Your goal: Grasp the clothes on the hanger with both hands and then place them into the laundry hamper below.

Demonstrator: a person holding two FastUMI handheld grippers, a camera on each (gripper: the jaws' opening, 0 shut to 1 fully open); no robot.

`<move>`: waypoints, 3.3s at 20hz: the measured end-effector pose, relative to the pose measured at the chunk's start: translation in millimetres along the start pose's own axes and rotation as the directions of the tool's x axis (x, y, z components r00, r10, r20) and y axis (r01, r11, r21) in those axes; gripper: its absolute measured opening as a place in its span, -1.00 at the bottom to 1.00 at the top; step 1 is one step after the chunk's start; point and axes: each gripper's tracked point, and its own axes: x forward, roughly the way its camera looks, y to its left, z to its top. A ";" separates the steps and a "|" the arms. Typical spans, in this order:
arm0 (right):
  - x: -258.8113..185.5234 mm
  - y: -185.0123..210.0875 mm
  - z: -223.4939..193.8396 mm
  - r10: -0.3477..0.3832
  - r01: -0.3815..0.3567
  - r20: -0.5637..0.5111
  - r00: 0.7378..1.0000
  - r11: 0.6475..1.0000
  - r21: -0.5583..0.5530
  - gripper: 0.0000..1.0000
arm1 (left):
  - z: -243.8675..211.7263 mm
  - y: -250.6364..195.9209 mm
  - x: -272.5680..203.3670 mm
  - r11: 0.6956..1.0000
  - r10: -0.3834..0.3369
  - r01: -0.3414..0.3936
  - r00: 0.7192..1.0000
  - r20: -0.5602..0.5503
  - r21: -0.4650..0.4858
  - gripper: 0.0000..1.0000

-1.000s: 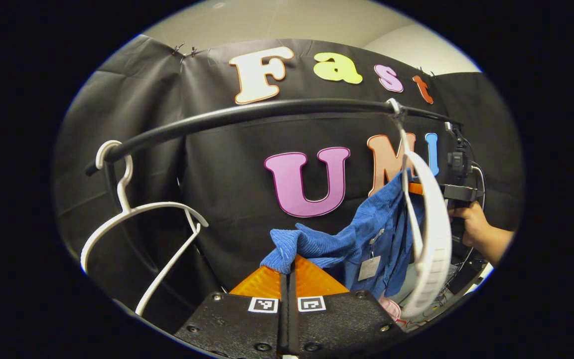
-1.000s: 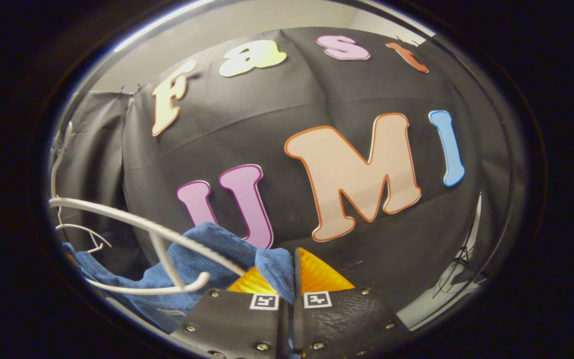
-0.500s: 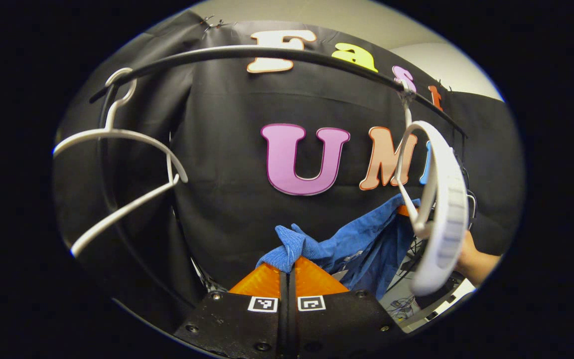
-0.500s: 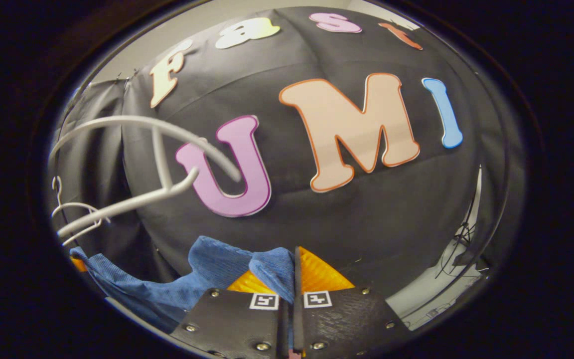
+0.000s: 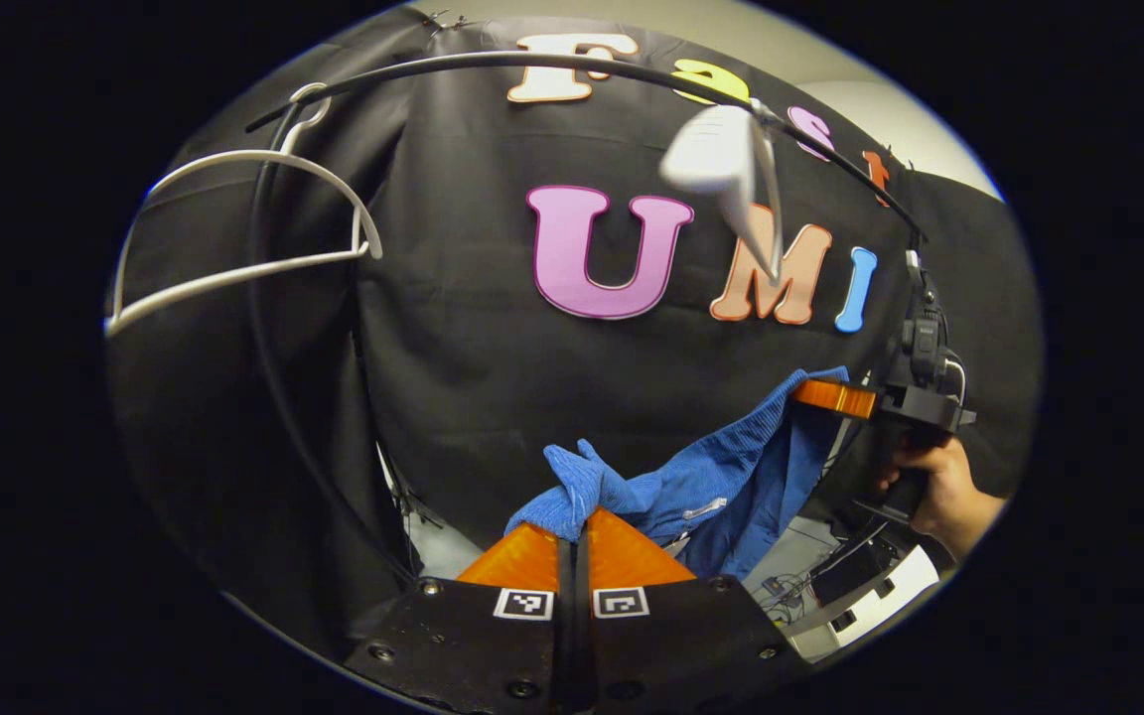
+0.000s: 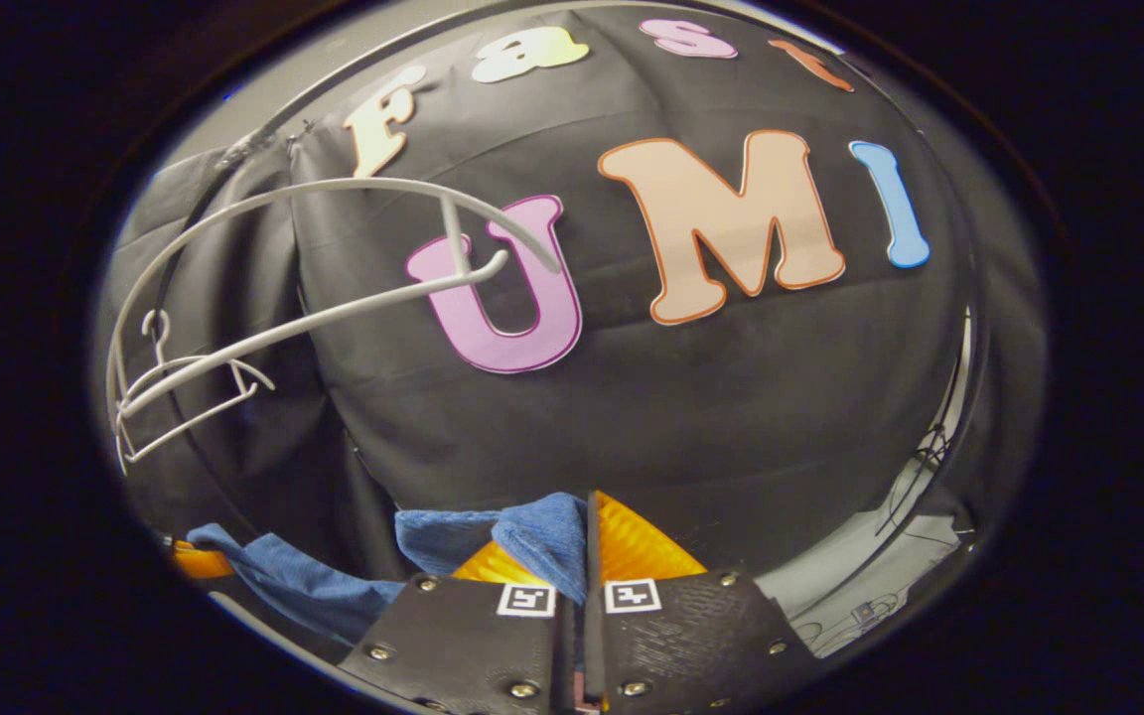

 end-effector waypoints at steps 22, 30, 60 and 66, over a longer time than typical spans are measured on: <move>-124.6 68.0 130.4 0.131 -0.126 0.326 0.936 0.991 -0.035 -0.92 | 156.6 -147.5 -3.0 0.974 -0.201 0.149 0.913 0.355 0.170 -0.99; -97.9 69.8 109.7 0.122 -0.125 0.277 0.953 0.992 -0.008 -0.91 | 146.3 -173.8 35.9 0.954 -0.261 0.192 0.909 0.324 0.231 -0.99; 44.1 -36.5 -171.1 -0.066 0.084 -0.343 0.937 0.996 0.038 -1.00 | -105.1 -106.5 227.0 0.973 -0.066 0.122 0.961 -0.270 0.198 -0.98; 48.1 -32.2 -232.5 -0.052 0.104 -0.457 0.888 0.991 0.089 -0.91 | -139.2 -96.5 238.2 0.986 -0.025 0.080 0.938 -0.346 0.145 -0.92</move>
